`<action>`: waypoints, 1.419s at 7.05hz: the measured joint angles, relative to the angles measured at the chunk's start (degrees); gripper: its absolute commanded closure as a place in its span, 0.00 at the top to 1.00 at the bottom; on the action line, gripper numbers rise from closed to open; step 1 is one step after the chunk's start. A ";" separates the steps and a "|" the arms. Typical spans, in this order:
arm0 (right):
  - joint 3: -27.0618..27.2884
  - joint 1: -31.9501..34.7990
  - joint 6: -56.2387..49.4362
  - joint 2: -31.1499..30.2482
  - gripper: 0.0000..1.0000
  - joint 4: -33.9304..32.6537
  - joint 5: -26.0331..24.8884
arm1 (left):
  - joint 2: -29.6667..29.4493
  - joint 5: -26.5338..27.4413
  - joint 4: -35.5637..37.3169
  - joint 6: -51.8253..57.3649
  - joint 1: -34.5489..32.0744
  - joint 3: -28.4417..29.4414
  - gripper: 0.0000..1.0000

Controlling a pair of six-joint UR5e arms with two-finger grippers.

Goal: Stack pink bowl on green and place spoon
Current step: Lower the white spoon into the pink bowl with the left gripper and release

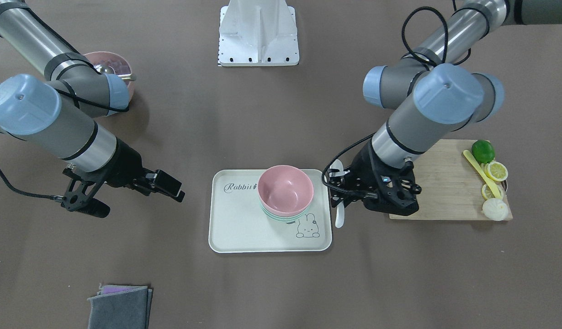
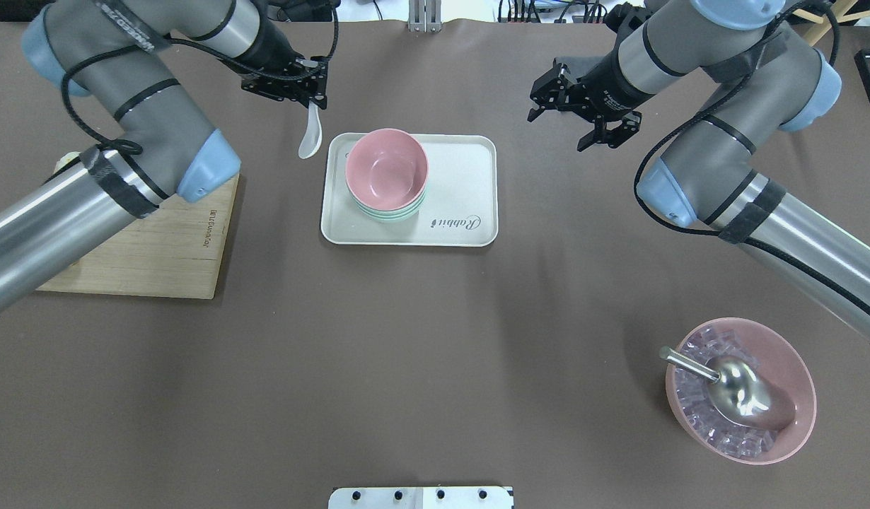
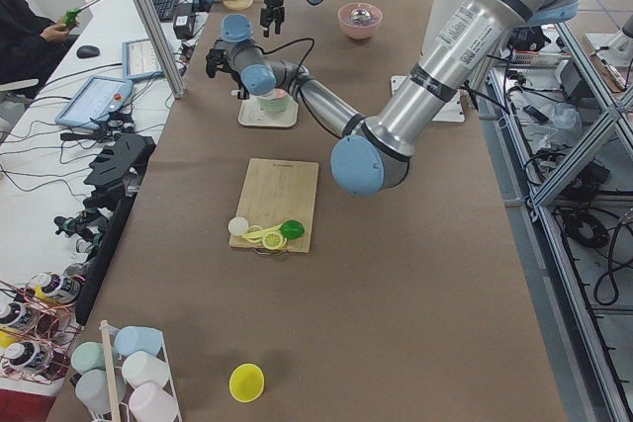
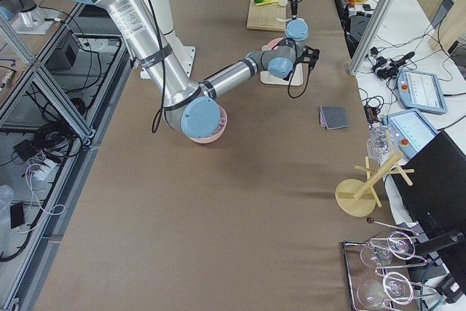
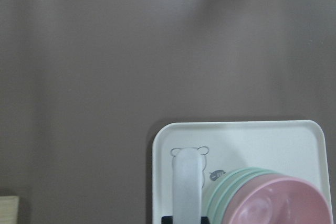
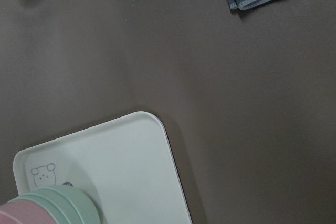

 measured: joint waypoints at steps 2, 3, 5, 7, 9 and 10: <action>0.11 0.36 -0.88 -0.47 1.00 0.03 0.27 | -3.66 3.42 -2.91 -0.17 2.30 3.06 0.00; 0.16 0.42 -0.92 -0.57 1.00 0.05 0.22 | -4.61 4.71 -3.50 -0.20 3.14 3.74 0.00; 0.28 0.40 -0.89 -0.75 1.00 0.05 -0.13 | -4.89 6.70 -5.53 -0.15 4.57 4.44 0.09; 0.36 0.27 -0.78 -0.80 1.00 0.05 -0.46 | -4.79 8.48 -6.48 -0.16 5.56 4.60 0.99; 0.34 -0.02 -0.54 -0.79 1.00 0.06 -0.86 | -4.44 8.80 -6.54 -0.13 5.68 4.65 0.99; 0.33 -0.19 -0.40 -0.70 1.00 0.05 -1.10 | -4.15 8.81 -6.62 -0.15 5.61 4.62 0.99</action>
